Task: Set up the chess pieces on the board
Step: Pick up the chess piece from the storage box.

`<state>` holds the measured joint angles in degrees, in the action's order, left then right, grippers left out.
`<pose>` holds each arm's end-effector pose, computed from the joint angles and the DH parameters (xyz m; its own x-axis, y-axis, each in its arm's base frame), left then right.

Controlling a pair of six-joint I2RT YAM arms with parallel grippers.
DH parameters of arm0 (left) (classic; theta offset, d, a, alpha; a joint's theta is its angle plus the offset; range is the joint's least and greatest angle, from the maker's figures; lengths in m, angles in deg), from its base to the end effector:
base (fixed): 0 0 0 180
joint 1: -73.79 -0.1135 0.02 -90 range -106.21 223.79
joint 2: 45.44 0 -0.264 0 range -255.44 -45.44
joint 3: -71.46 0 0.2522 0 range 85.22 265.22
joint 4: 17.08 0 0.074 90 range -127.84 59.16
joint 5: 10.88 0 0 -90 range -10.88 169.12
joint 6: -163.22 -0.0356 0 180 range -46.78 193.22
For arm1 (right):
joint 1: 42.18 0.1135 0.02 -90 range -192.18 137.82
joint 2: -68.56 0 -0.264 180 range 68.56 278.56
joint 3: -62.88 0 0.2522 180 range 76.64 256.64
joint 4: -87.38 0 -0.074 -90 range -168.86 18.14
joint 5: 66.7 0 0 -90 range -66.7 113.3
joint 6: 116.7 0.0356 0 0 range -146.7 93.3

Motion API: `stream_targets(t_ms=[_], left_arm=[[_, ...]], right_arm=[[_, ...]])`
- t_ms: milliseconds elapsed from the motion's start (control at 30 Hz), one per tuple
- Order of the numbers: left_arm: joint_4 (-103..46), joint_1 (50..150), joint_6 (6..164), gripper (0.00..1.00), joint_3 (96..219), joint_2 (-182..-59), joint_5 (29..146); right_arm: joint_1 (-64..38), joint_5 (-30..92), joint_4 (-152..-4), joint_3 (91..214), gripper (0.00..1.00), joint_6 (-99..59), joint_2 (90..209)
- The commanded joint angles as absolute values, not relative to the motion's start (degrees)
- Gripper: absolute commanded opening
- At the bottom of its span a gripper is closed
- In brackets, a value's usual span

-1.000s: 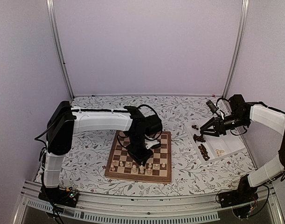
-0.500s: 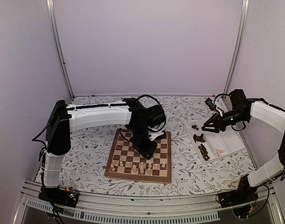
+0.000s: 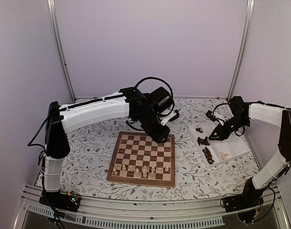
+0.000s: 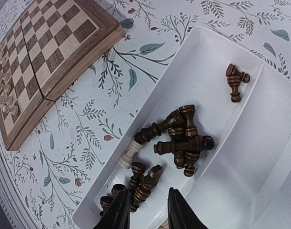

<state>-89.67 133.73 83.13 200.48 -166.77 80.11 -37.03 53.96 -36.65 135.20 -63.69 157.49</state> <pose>0.2267 -0.3930 0.2735 -0.5964 0.6870 -0.4152 0.7780 0.6220 -0.0884 0.2853 0.0439 0.2055 -0.6211 -0.5756 -0.5319 -0.7549 0.6218 0.2085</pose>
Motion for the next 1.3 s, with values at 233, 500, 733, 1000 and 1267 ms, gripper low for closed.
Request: stream_targets(t_ms=[233, 500, 733, 1000, 1267], left_arm=[[-84.6, 133.4, 82.7, 0.35, 210.2, -169.8, 74.9], [-84.7, 133.4, 85.8, 0.35, 208.1, -168.4, 74.4], [-84.9, 133.3, 86.8, 0.35, 206.7, -167.7, 73.3], [-85.0, 133.3, 86.9, 0.35, 206.2, -168.0, 73.2], [-85.1, 133.3, 87.4, 0.35, 205.2, -167.8, 73.0]], right_arm=[[-34.3, 53.6, -35.4, 136.2, 0.29, -72.9, 164.2], [-31.1, 52.1, -36.5, 137.0, 0.36, -74.2, 167.0], [-29.3, 49.7, -38.2, 136.5, 0.37, -73.2, 169.2], [-26.3, 48.1, -39.3, 136.5, 0.42, -72.3, 170.5], [-25.0, 41.6, -43.5, 137.3, 0.4, -67.0, 172.3]])
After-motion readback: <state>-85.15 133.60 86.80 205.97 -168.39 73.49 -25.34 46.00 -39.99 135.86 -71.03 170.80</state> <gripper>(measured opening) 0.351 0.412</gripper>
